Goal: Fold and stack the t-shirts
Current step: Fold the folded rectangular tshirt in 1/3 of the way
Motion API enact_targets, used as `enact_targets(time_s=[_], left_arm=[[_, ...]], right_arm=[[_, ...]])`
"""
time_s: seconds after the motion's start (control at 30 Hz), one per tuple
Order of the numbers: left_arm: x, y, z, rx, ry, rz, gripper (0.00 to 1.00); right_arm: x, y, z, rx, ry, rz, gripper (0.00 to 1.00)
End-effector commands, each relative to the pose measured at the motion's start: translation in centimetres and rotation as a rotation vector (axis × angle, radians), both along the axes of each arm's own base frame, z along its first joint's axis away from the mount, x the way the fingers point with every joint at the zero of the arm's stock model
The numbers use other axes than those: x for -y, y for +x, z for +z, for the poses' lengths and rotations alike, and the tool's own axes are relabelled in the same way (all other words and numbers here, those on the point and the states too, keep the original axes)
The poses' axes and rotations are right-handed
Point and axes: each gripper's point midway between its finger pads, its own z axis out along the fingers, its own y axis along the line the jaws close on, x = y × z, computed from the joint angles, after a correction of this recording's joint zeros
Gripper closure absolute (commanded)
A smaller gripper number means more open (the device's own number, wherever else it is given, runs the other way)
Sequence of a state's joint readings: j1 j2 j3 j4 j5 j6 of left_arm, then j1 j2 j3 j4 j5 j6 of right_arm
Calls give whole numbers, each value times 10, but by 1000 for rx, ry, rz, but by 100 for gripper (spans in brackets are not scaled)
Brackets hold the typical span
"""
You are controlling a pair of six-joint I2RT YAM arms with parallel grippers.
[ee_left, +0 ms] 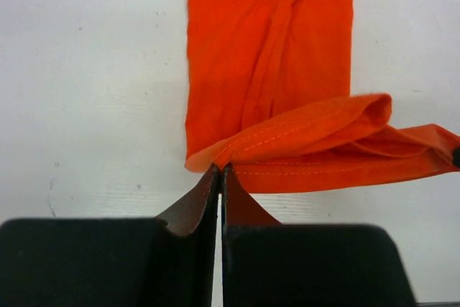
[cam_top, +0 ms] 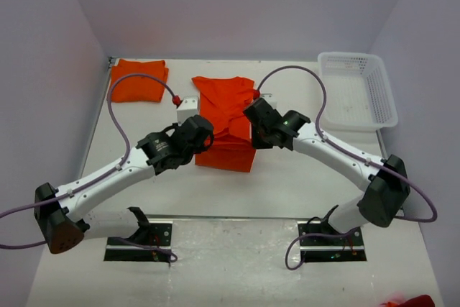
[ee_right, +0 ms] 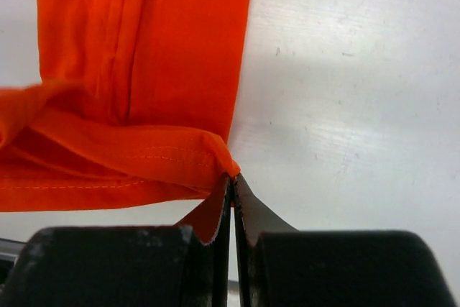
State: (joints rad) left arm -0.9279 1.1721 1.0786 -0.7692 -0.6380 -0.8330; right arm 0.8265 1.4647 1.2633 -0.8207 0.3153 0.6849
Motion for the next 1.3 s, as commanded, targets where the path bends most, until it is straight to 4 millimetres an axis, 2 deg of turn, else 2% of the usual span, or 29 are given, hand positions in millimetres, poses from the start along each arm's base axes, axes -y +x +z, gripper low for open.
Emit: enact_targets(time_s=[0.0,0.07,0.17,0.3,0.33,0.37,0.43,0.47,0.5,0.53,0.63,0.67,0.7,0.73,0.77,0.8,0.83,0.87,0.9,0.97,1.0,1.03,1.07,1.1,1.13,1.2,1.23,1.27], left_arm=[[12,30,4,32,-3,-109,100],[3,46,-4,27,14,-81,100],[3,64,-22,-14,11,-104,100],[4,87,-26,-4,22,-102,100],[-1,94,-29,-11,20,-90,100],[2,98,-35,-26,21,-102,100],[4,110,-35,-7,11,-115,100],[6,114,-44,-29,20,-120,100],[7,120,-44,-22,22,-122,100],[8,128,-52,-32,27,-129,100],[8,149,-51,-6,21,-139,100],[9,155,-61,-24,22,-144,100],[10,167,-58,0,7,-145,100],[2,178,-61,7,1,-132,100],[7,183,-73,-15,-18,-166,100],[9,192,-69,-3,-29,-176,100],[5,202,-73,12,-24,-168,87],[4,208,-76,27,-18,-170,78],[3,219,-73,54,-16,-165,78],[0,232,-79,68,-50,-198,68],[0,245,-68,131,-53,-195,60],[-4,250,-65,156,-21,-199,46],[-4,253,-52,190,-10,-208,41],[-5,255,-39,241,9,-226,8],[-14,255,-12,317,27,-182,0],[-33,249,4,338,29,-89,0],[-41,241,32,385,12,-55,0],[-38,231,32,382,-11,-77,0]], right_arm=[[-10,26,10,33,6,78,100],[-9,44,4,21,-16,77,100],[-14,62,-4,-4,-8,96,100],[-20,81,-10,-23,-4,118,100],[-21,88,-5,-12,6,111,100],[-22,93,-12,-28,1,115,100],[-23,105,-9,-23,11,117,100],[-24,109,-16,-37,6,118,100],[-26,117,-12,-27,17,126,100],[-24,123,-22,-49,14,120,100],[-27,140,-24,-58,32,130,100],[-28,143,-37,-83,26,135,100],[-30,150,-33,-79,33,138,100],[-27,156,-38,-85,31,131,100],[-28,160,-42,-94,34,136,100],[-28,169,-49,-97,27,125,100],[-24,177,-52,-96,26,114,100],[-24,183,-54,-96,28,117,100],[-15,196,-60,-87,9,83,100],[-9,208,-60,-78,14,63,78],[-5,219,-53,-47,7,55,69],[2,225,-53,-27,-27,42,54],[9,232,-47,2,-59,28,51],[16,237,-37,38,-92,24,48],[17,239,-19,74,-81,24,37],[24,237,-1,110,-101,13,35],[26,231,20,139,-81,5,35],[25,226,27,144,-58,9,34]])
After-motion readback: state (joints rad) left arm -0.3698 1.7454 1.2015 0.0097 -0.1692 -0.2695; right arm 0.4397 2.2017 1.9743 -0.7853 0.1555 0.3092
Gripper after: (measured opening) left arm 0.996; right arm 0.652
